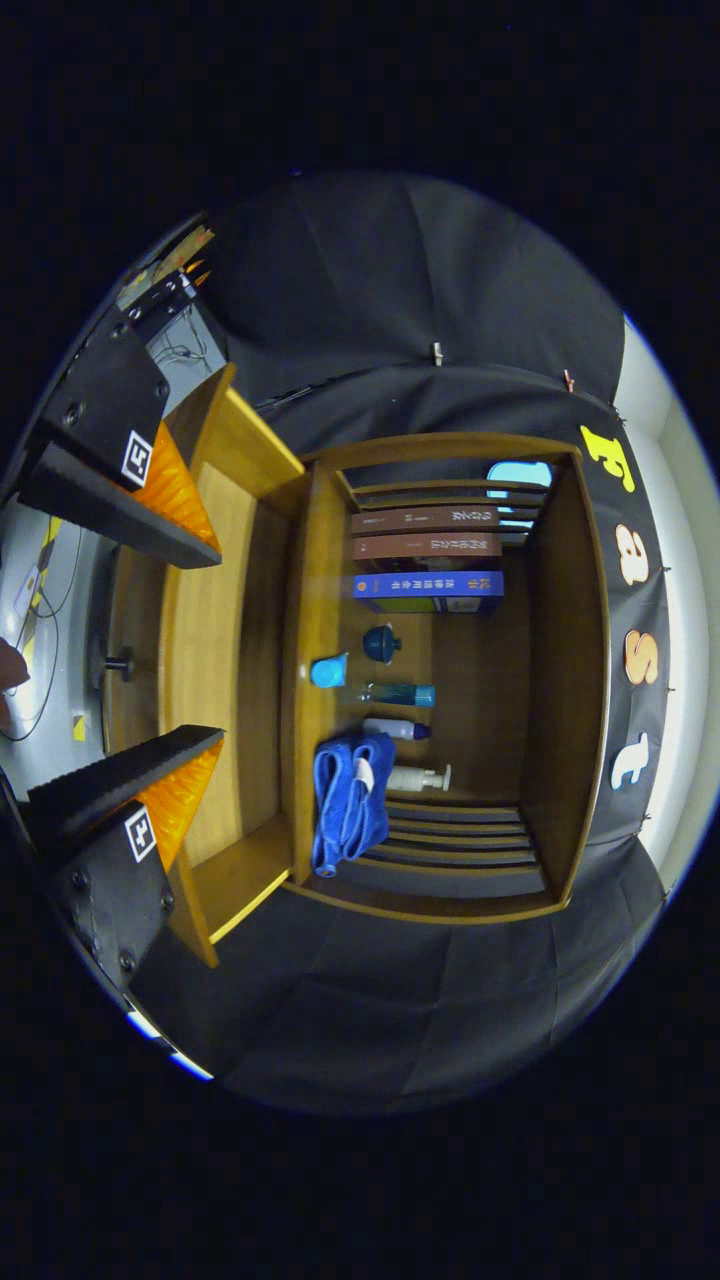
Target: Pull open the drawer, take out the items inside it, and place them on the countertop above the cabinet.
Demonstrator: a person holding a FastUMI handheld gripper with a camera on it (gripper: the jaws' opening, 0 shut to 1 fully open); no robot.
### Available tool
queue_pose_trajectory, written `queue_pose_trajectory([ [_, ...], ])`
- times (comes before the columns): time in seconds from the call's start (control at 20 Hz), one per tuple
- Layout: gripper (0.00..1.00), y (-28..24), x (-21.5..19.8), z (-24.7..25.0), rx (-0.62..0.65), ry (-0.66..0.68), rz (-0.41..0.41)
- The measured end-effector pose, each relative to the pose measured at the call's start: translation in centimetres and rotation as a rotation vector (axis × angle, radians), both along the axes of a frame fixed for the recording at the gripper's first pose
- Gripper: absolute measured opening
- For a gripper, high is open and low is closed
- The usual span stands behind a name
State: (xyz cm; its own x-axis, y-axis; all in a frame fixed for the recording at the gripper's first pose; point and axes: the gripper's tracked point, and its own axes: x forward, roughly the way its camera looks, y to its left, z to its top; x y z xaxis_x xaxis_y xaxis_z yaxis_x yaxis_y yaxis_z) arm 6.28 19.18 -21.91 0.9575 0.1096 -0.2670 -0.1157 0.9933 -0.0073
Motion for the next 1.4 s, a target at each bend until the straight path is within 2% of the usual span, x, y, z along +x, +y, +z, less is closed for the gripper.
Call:
queue_pose_trajectory([
  [0.25, 0.99, -0.1, -1.0, -5.3, 0.047, -0.029, -0.021],
  [0.7, 1.00, -2.2, 2.1, -9.8, 0.034, -0.003, -0.067],
  [1.0, 0.99, -2.0, 2.3, -9.6, 0.034, -0.024, -0.086],
  [1.4, 0.99, -0.9, 8.5, -8.8, 0.009, -0.050, -0.088],
])
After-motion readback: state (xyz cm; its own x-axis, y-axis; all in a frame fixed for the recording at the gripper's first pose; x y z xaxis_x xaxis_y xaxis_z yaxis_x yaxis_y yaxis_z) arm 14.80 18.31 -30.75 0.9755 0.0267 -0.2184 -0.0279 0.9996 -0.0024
